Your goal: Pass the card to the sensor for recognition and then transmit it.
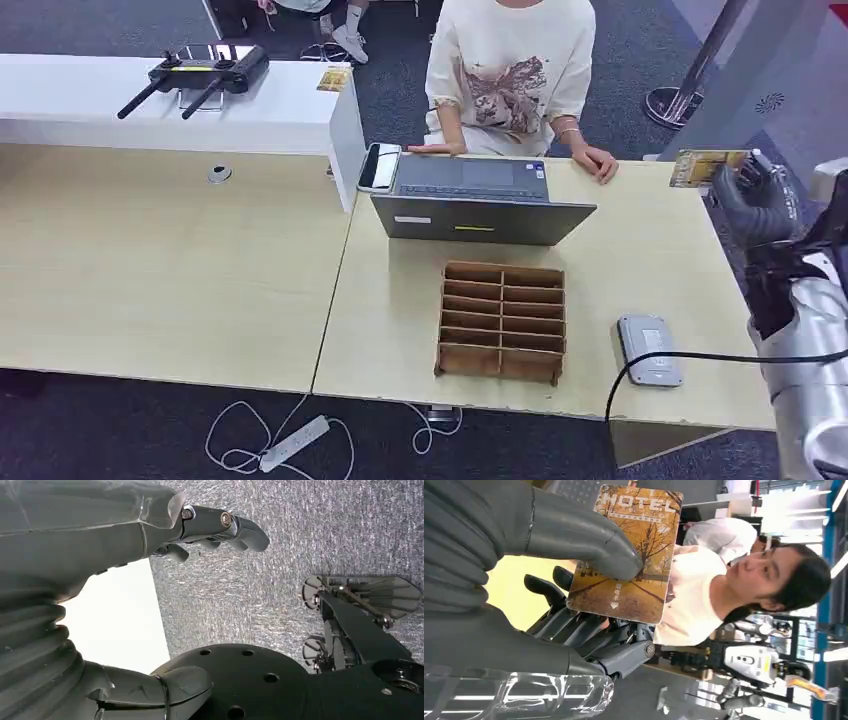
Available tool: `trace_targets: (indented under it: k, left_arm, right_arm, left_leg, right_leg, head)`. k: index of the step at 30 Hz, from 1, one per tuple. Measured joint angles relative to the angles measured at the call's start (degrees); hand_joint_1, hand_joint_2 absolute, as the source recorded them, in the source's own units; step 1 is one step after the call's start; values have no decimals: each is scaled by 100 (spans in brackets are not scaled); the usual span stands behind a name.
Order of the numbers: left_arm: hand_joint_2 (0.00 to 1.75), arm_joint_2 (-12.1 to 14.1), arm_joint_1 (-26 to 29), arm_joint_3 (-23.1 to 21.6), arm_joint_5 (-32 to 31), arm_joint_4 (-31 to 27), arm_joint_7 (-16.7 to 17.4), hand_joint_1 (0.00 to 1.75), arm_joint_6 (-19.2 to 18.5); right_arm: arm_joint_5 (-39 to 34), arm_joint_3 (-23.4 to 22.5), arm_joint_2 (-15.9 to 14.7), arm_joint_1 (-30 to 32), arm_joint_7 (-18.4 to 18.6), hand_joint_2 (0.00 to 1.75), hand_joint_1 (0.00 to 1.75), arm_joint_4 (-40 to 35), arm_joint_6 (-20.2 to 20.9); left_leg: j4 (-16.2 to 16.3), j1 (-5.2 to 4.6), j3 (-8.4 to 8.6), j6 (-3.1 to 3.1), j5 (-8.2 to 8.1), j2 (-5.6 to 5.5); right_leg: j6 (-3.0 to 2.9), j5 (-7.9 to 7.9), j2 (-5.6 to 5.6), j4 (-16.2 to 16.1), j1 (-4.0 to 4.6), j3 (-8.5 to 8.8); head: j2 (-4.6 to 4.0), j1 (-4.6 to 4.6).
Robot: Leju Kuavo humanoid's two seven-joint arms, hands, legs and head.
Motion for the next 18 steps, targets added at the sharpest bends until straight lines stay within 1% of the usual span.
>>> trace_targets:
  k: [5, 9, 11, 15, 18]
  left_arm:
    - [175, 0, -4, 9, 0, 0, 50, 0, 0]
    - [175, 0, -3, 28, -2, 0, 52, 0, 0]
    - [175, 0, -2, 35, -18, 0, 52, 0, 0]
    - [175, 2, 0, 35, -81, 0, 52, 0, 2]
    - [175, 7, -1, 35, -94, 0, 46, 0, -9]
  right_arm:
    - [35, 4, -223, 116, 92, 175, 175, 168, -2]
    - [324, 22, -290, 186, 79, 175, 175, 291, -326]
    - [394, 28, -317, 241, 76, 175, 175, 356, -407]
    - [437, 37, -387, 310, 79, 175, 175, 526, -372]
    - [424, 42, -467, 333, 96, 175, 175, 666, -182]
  left_leg:
    - [0, 0, 0, 3, -2, 1]
    - [0, 1, 0, 3, -2, 1]
    - [0, 1, 0, 3, -2, 1]
    - [0, 1, -1, 3, -2, 1]
    - [0, 0, -1, 3, -2, 1]
  right_leg:
    - [0, 0, 1, 0, 0, -1]
    - [0, 0, 1, 0, 0, -1]
    - [0, 0, 1, 1, 0, -1]
    - [0, 0, 1, 1, 0, -1]
    - [0, 0, 1, 0, 0, -1]
  head:
    - [0, 0]
    - [0, 0]
    - [0, 0]
    - [0, 0]
    - [0, 0]
